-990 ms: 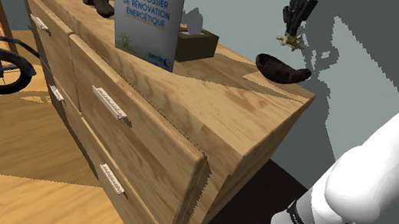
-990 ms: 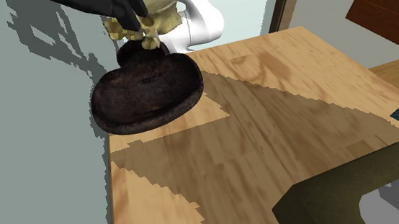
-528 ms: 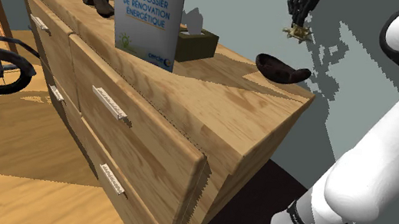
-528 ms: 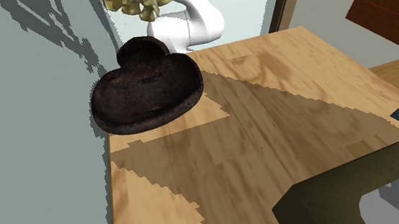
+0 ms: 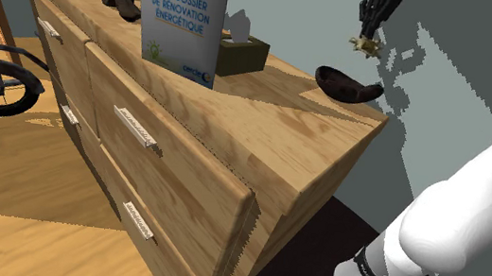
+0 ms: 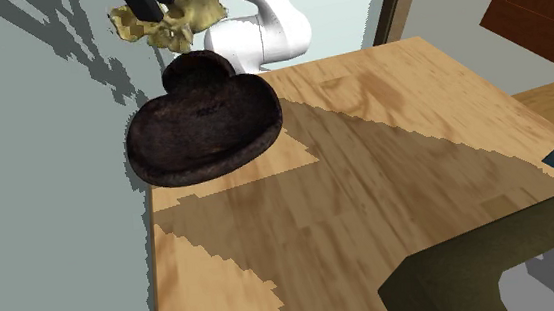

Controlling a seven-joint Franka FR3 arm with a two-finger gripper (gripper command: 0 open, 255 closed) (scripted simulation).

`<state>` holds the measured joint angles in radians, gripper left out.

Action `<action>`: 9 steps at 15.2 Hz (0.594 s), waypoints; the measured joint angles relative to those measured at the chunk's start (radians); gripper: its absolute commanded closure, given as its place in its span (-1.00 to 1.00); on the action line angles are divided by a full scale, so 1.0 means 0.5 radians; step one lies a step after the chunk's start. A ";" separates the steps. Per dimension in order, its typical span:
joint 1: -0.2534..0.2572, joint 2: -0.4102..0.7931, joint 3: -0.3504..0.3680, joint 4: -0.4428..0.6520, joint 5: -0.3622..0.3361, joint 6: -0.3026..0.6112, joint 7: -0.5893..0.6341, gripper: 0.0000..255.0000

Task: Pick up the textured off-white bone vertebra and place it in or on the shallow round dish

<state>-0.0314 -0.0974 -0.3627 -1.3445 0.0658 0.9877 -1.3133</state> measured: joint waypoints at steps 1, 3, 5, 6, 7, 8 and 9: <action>0.000 -0.036 0.007 -0.055 0.002 0.042 0.003 1.00; -0.001 -0.092 0.027 -0.140 -0.001 0.098 0.009 1.00; -0.013 -0.138 0.034 -0.226 -0.008 0.169 0.014 1.00; -0.019 -0.159 0.037 -0.269 -0.005 0.211 0.009 1.00; -0.022 -0.181 0.044 -0.309 -0.001 0.248 0.018 1.00; -0.027 -0.208 0.052 -0.362 -0.003 0.290 0.025 1.00; -0.033 -0.227 0.056 -0.406 -0.004 0.334 0.024 1.00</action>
<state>-0.0479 -0.2110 -0.3348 -1.5475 0.0640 1.1546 -1.3012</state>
